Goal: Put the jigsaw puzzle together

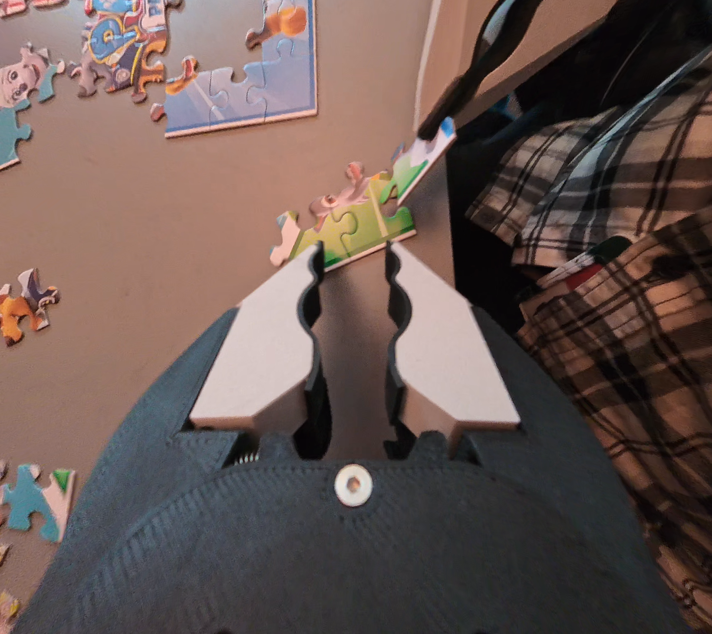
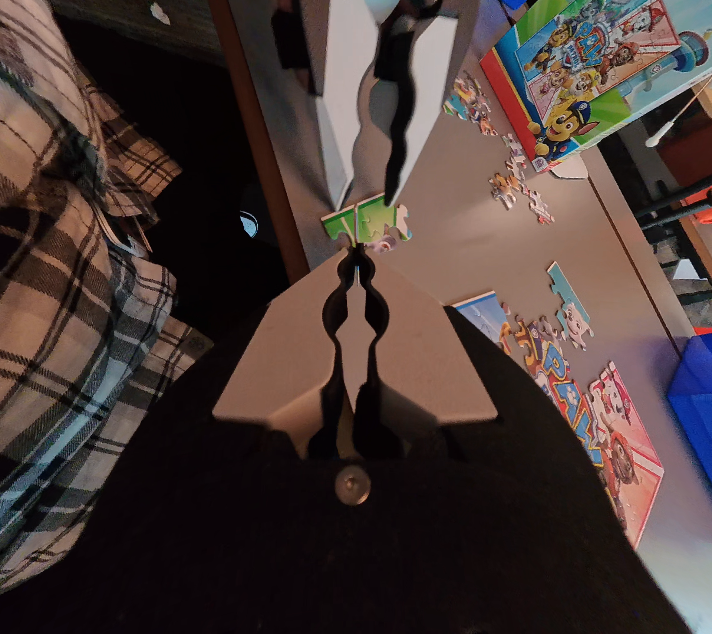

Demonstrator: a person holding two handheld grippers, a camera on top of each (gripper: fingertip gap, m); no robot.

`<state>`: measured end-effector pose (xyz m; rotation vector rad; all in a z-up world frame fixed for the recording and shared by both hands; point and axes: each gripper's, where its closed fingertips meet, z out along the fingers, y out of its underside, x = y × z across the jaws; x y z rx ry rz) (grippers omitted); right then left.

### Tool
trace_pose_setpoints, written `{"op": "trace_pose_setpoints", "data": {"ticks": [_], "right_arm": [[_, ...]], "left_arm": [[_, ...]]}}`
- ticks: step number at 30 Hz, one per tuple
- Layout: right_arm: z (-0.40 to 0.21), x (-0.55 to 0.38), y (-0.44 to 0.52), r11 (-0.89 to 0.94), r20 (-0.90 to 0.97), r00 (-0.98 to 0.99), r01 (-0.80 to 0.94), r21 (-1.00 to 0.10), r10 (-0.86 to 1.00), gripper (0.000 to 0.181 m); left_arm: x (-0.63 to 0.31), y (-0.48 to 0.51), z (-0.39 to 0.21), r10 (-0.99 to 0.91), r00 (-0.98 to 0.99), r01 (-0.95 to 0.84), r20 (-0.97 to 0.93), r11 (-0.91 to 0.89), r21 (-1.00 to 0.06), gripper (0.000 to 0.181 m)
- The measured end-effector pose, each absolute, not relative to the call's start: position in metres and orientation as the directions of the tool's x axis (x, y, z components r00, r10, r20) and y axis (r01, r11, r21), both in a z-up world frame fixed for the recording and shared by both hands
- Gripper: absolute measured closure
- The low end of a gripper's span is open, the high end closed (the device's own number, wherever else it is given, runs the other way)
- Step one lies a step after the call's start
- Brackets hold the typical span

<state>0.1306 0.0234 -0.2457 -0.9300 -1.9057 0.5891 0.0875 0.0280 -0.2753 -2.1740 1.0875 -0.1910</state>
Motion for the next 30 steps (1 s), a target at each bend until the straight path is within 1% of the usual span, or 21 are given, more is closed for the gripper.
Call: {"op": "trace_pose_setpoints", "data": {"ticks": [2,4,6,8,11,13,14,15,17,18,22,23,25,28,30], "right_arm": [[-0.238,0.132,0.028,0.587,0.507,-0.298,0.352,-0.729,0.809,0.181],[-0.23,0.135,0.035,0.563,0.492,-0.278,0.341,-0.752,0.825,0.181],[-0.224,0.137,0.044,0.54,0.475,-0.26,0.336,-0.772,0.841,0.181],[-0.221,0.139,0.057,0.536,0.481,-0.236,0.347,-0.77,0.844,0.181],[-0.216,0.141,0.072,0.534,0.49,-0.211,0.351,-0.769,0.846,0.181],[-0.212,0.141,0.079,0.532,0.494,-0.2,0.35,-0.771,0.846,0.181],[-0.211,0.141,0.083,0.533,0.497,-0.194,0.35,-0.77,0.846,0.181],[-0.21,0.141,0.087,0.532,0.499,-0.188,0.351,-0.77,0.846,0.181],[-0.211,0.142,0.095,0.533,0.503,-0.179,0.36,-0.766,0.845,0.181],[-0.212,0.142,0.098,0.532,0.505,-0.175,0.366,-0.764,0.845,0.181],[-0.213,0.144,0.107,0.524,0.503,-0.162,0.371,-0.766,0.849,0.181],[-0.213,0.145,0.109,0.522,0.502,-0.158,0.372,-0.767,0.85,0.181],[-0.213,0.147,0.112,0.514,0.496,-0.15,0.372,-0.773,0.855,0.181],[-0.215,0.15,0.115,0.504,0.489,-0.142,0.372,-0.78,0.861,0.181],[-0.216,0.15,0.117,0.499,0.485,-0.139,0.37,-0.784,0.864,0.181]], "left_arm": [[0.091,0.028,-0.276,-0.756,0.644,-0.628,-0.121,-0.432,-0.647,0.157],[0.086,0.033,-0.277,-0.747,0.658,-0.614,-0.097,-0.458,-0.643,0.158],[0.079,0.039,-0.276,-0.743,0.665,-0.606,-0.077,-0.477,-0.637,0.165],[0.075,0.047,-0.276,-0.749,0.66,-0.602,-0.054,-0.484,-0.636,0.168],[0.065,0.06,-0.276,-0.763,0.645,-0.619,-0.042,-0.489,-0.615,0.181],[0.055,0.073,-0.276,-0.759,0.649,-0.625,-0.042,-0.501,-0.599,0.181],[0.049,0.079,-0.277,-0.757,0.652,-0.628,-0.04,-0.509,-0.589,0.171],[0.044,0.086,-0.276,-0.748,0.663,-0.618,-0.028,-0.526,-0.584,0.157],[0.035,0.095,-0.276,-0.749,0.663,-0.626,-0.019,-0.54,-0.563,0.158],[0.03,0.101,-0.277,-0.744,0.667,-0.64,-0.042,-0.543,-0.544,0.162],[0.016,0.11,-0.276,-0.719,0.685,-0.666,-0.117,-0.553,-0.5,0.161],[0.017,0.106,-0.276,-0.707,0.701,-0.646,-0.093,-0.574,-0.502,0.158],[0.022,0.095,-0.272,-0.674,0.737,-0.604,-0.061,-0.614,-0.508,0.142],[0.047,0.075,-0.267,-0.635,0.772,-0.513,0.026,-0.647,-0.564,0.133],[0.055,0.067,-0.277,-0.596,0.803,-0.491,0.016,-0.676,-0.55,0.124]]}}
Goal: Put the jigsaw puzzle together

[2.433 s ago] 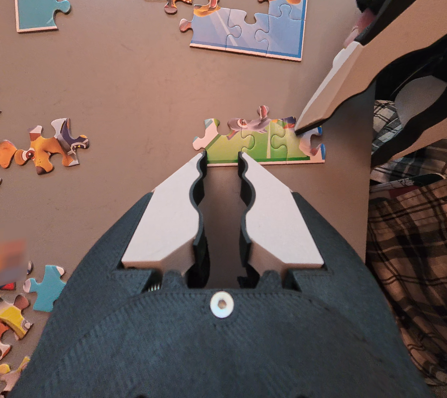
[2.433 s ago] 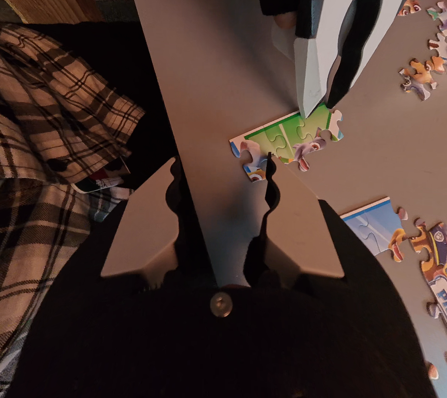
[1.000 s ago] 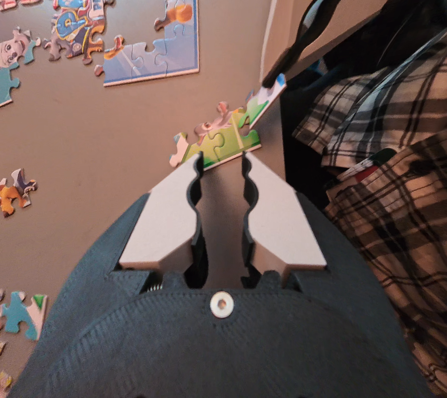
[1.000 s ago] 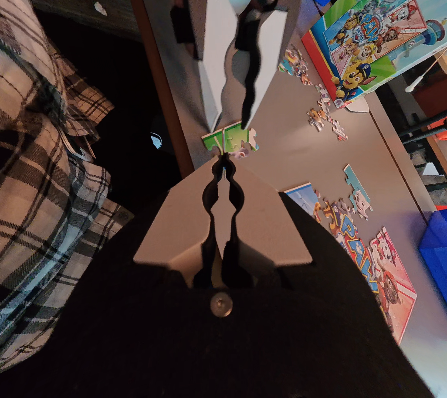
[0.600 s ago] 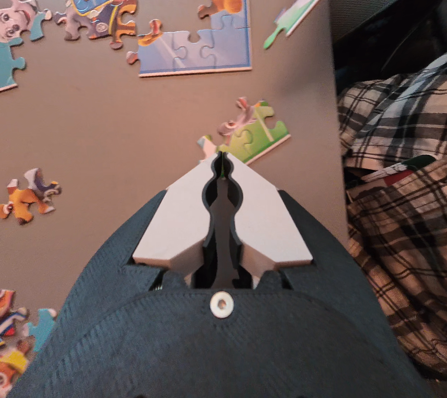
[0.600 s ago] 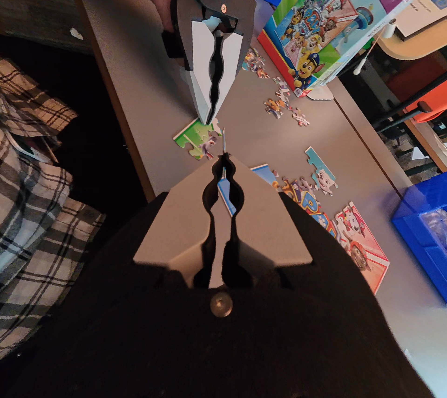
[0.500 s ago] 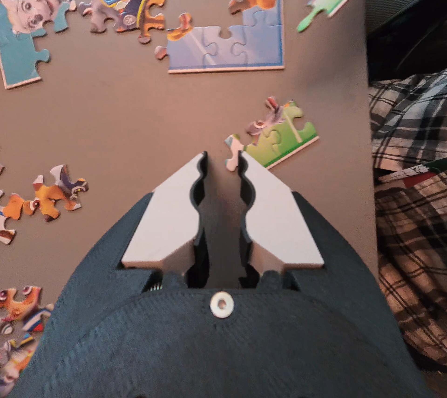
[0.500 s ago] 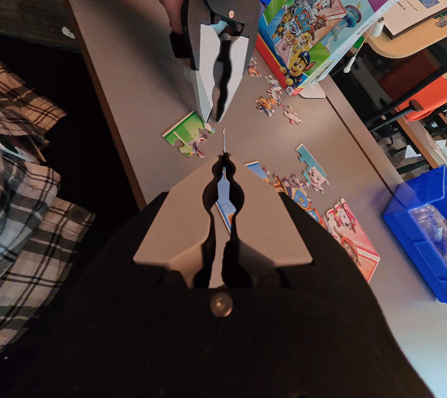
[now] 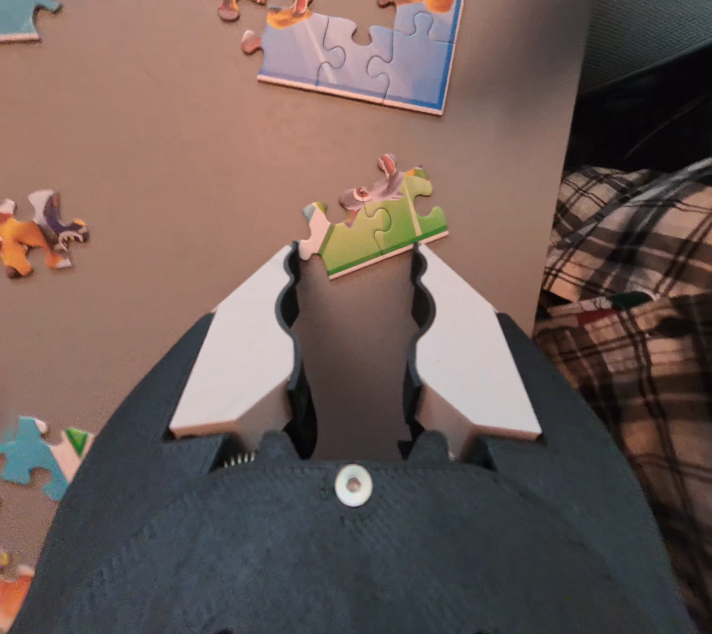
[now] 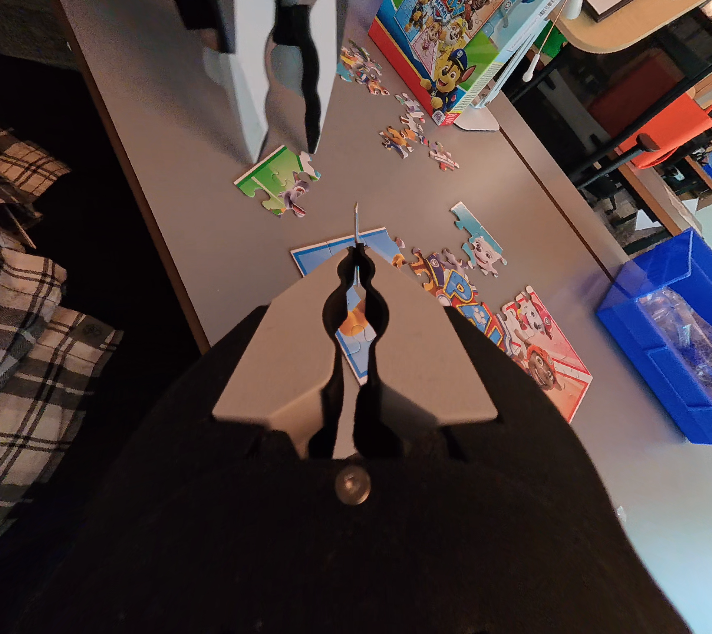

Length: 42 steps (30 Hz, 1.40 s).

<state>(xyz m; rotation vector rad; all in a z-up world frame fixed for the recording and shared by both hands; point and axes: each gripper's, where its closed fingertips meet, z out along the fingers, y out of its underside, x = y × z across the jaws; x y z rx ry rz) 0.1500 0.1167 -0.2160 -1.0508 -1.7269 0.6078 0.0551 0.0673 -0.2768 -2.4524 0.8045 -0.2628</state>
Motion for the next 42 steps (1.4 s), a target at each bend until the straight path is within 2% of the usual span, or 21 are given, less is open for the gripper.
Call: {"op": "trace_pose_setpoints", "data": {"ticks": [3,6,16,19,23,27,35,42], "right_arm": [[-0.219,0.149,0.118,0.492,0.478,-0.135,0.367,-0.79,0.868,0.181],[-0.22,0.148,0.118,0.487,0.473,-0.131,0.361,-0.795,0.871,0.181],[-0.225,0.151,0.129,0.488,0.488,-0.103,0.38,-0.786,0.867,0.181],[-0.227,0.149,0.137,0.549,0.572,-0.084,0.424,-0.721,0.816,0.181],[-0.225,0.139,0.148,0.713,0.795,-0.076,0.5,-0.492,0.602,0.181],[-0.224,0.121,0.144,0.798,0.882,-0.121,0.494,-0.345,0.456,0.181],[-0.229,0.097,0.167,0.812,0.889,-0.193,0.519,-0.267,0.415,0.181],[-0.256,0.076,0.193,0.776,0.808,-0.301,0.567,-0.276,0.507,0.181]], "left_arm": [[0.067,0.068,-0.278,-0.534,0.845,-0.423,0.021,-0.692,-0.584,0.108],[0.065,0.072,-0.278,-0.49,0.872,-0.39,0.004,-0.699,-0.599,0.113],[0.054,0.091,-0.277,-0.536,0.844,-0.443,-0.007,-0.69,-0.573,0.125],[0.049,0.094,-0.277,-0.537,0.844,-0.451,-0.014,-0.694,-0.561,0.13],[0.039,0.098,-0.276,-0.527,0.849,-0.457,-0.039,-0.695,-0.555,0.134],[0.024,0.107,-0.276,-0.507,0.86,-0.445,-0.046,-0.706,-0.55,0.136],[0.0,0.13,-0.276,-0.491,0.869,-0.438,-0.054,-0.715,-0.546,0.137],[-0.009,0.151,-0.273,-0.503,0.859,-0.47,-0.095,-0.703,-0.534,0.138]]}}
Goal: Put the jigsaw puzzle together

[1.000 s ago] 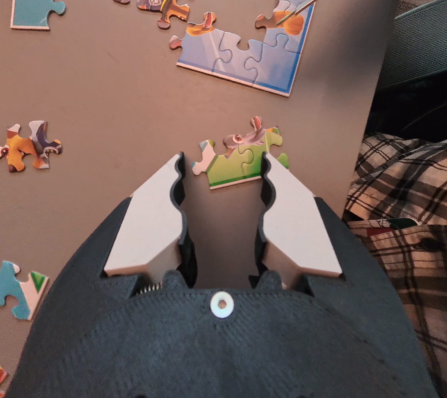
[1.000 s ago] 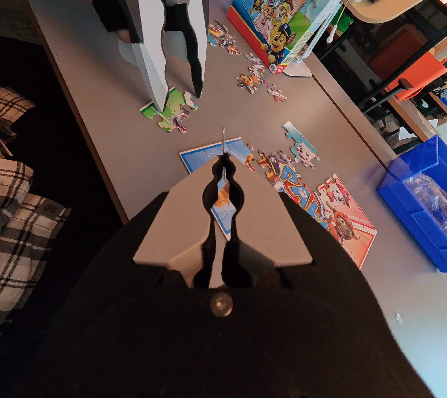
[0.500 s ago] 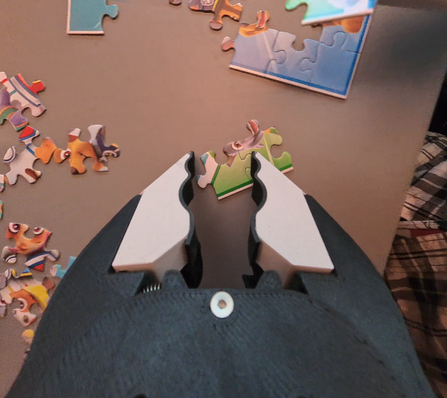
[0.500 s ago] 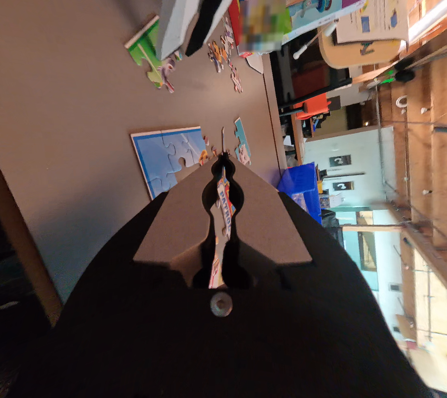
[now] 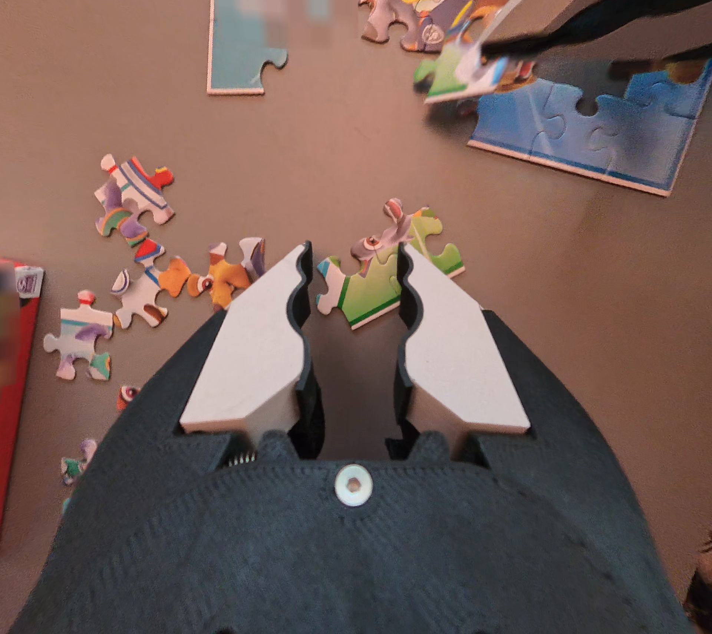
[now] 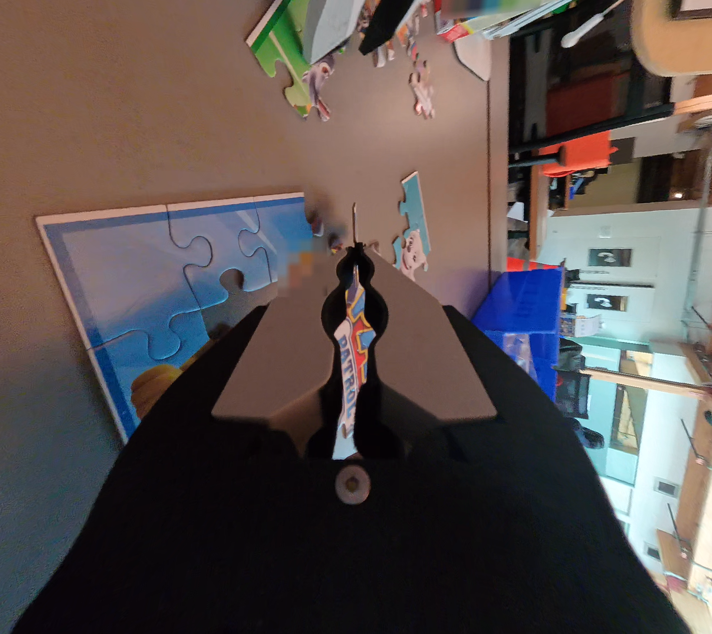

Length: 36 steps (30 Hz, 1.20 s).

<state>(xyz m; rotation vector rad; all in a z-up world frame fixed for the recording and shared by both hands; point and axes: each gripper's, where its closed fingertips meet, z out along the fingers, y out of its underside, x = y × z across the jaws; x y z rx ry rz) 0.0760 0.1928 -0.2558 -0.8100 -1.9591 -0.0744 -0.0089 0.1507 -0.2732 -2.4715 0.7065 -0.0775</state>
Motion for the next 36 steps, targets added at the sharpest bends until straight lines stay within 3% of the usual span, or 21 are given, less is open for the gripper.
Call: {"op": "trace_pose_setpoints", "data": {"ticks": [6,12,18,36], "right_arm": [[-0.27,0.073,0.187,0.756,0.713,-0.388,0.58,-0.303,0.583,0.176],[-0.266,0.081,0.185,0.677,0.568,-0.405,0.599,-0.426,0.716,0.166],[-0.263,0.088,0.194,0.507,0.379,-0.34,0.637,-0.581,0.861,0.178],[-0.268,0.078,0.199,0.402,0.234,-0.33,0.674,-0.62,0.915,0.181]], "left_arm": [[0.024,0.16,-0.261,-0.621,0.775,-0.563,-0.121,-0.591,-0.577,0.141],[0.056,0.166,-0.264,-0.718,0.685,-0.638,-0.126,-0.508,-0.579,0.147],[0.064,0.179,-0.266,-0.727,0.679,-0.634,-0.103,-0.51,-0.582,0.153],[0.06,0.187,-0.27,-0.713,0.701,-0.563,0.014,-0.566,-0.602,0.16]]}}
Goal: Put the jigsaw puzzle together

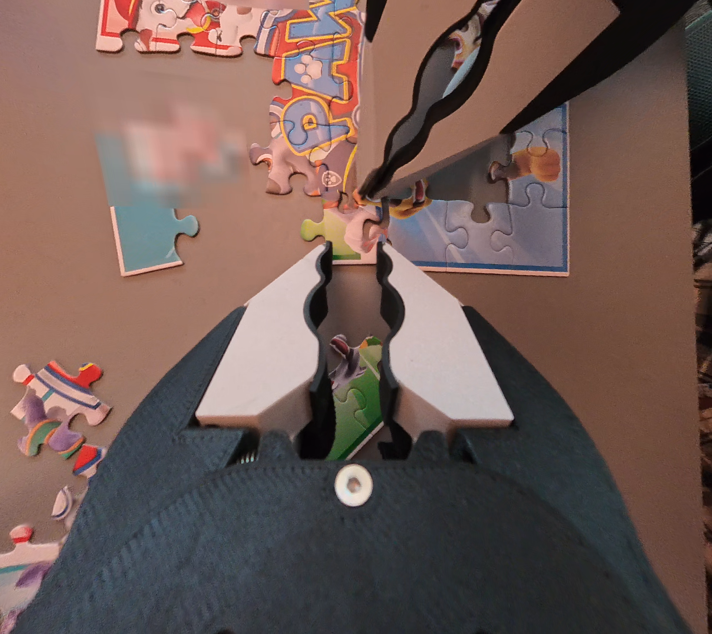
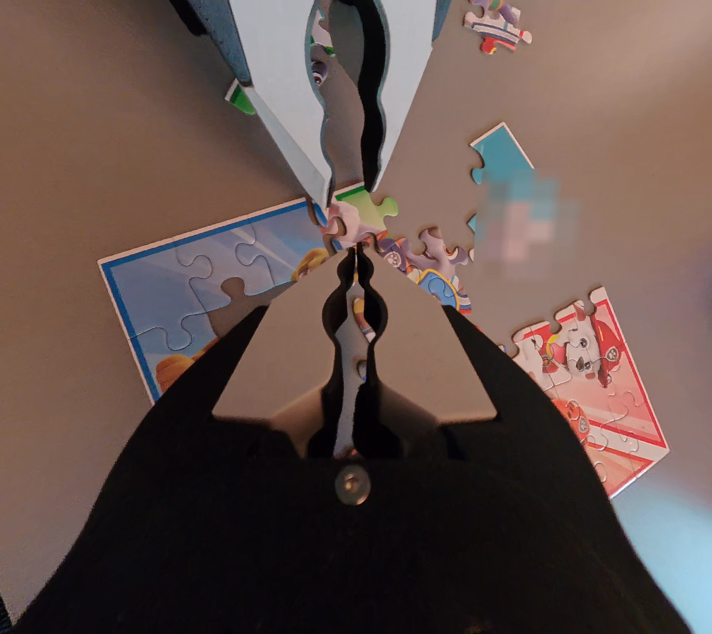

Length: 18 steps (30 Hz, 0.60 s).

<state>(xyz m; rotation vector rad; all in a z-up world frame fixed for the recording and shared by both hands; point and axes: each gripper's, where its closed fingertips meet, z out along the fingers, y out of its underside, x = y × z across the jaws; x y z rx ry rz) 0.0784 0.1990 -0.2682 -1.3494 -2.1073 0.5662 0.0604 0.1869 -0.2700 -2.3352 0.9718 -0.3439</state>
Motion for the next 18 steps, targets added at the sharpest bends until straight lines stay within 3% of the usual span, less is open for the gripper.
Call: {"op": "trace_pose_setpoints", "data": {"ticks": [18], "right_arm": [[-0.264,0.08,0.201,0.344,0.159,-0.319,0.691,-0.636,0.934,0.181]], "left_arm": [[0.061,0.185,-0.274,-0.722,0.689,-0.552,0.07,-0.584,-0.595,0.165]]}}
